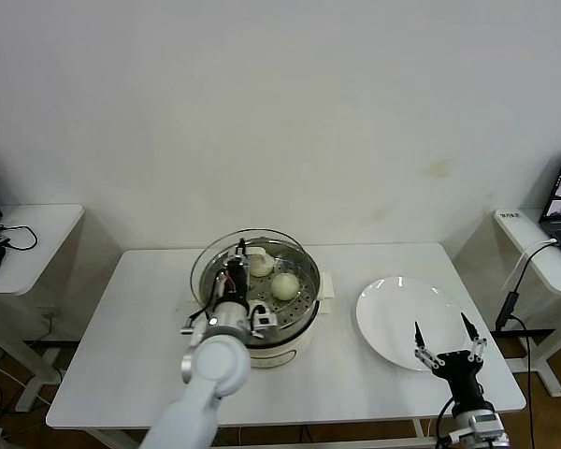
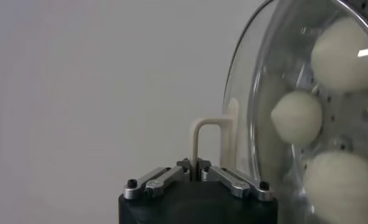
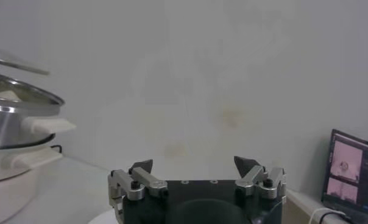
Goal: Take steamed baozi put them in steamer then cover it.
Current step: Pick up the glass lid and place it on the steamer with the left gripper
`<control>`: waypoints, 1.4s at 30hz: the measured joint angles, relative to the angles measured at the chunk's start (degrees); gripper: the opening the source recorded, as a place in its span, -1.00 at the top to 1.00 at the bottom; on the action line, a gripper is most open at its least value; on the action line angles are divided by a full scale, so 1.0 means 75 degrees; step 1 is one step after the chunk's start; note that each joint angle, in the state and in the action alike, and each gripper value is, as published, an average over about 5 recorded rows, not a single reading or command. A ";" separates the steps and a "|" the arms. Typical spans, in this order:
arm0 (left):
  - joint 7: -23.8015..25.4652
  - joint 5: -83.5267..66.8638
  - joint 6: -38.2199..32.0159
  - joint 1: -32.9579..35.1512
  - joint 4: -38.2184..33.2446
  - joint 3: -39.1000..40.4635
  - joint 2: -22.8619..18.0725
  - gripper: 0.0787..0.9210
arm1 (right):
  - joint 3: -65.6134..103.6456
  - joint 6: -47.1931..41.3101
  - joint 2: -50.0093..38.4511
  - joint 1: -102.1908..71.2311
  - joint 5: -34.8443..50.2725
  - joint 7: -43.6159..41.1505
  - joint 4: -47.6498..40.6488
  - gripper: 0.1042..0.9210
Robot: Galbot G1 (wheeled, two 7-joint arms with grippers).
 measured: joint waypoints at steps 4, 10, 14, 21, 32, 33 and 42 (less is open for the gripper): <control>0.0017 0.0409 -0.0020 0.0080 0.0095 0.0071 -0.0338 0.87 | -0.0021 0.0025 -0.0014 0.0000 -0.0010 0.0000 -0.0029 -0.76; 0.0020 0.0872 -0.0080 0.0169 0.0240 0.0047 -0.0630 0.87 | -0.0023 0.0049 -0.0026 -0.0012 -0.0032 0.0000 -0.0062 -0.76; 0.0019 0.1078 -0.0121 0.0259 0.0297 0.0010 -0.0776 0.87 | -0.0033 0.0062 -0.0023 -0.0024 -0.0052 0.0000 -0.0067 -0.76; -0.0014 0.1325 -0.0195 0.0375 0.0400 -0.0079 -0.0964 0.87 | -0.0064 0.0093 -0.0012 -0.0065 -0.0095 0.0000 -0.0070 -0.76; -0.0107 0.1470 -0.0292 0.0390 0.0579 -0.0196 -0.1155 0.87 | -0.0071 0.0123 -0.0017 -0.0091 -0.0135 -0.0002 -0.0067 -0.76; -0.0112 0.1480 -0.0297 0.0394 0.0587 -0.0197 -0.1170 0.87 | -0.0073 0.0124 -0.0018 -0.0091 -0.0139 -0.0003 -0.0068 -0.76; -0.0200 0.1539 -0.0341 0.0465 0.0675 -0.0238 -0.1284 0.87 | -0.0082 0.0130 -0.0042 -0.0088 -0.0143 -0.0012 -0.0076 -0.76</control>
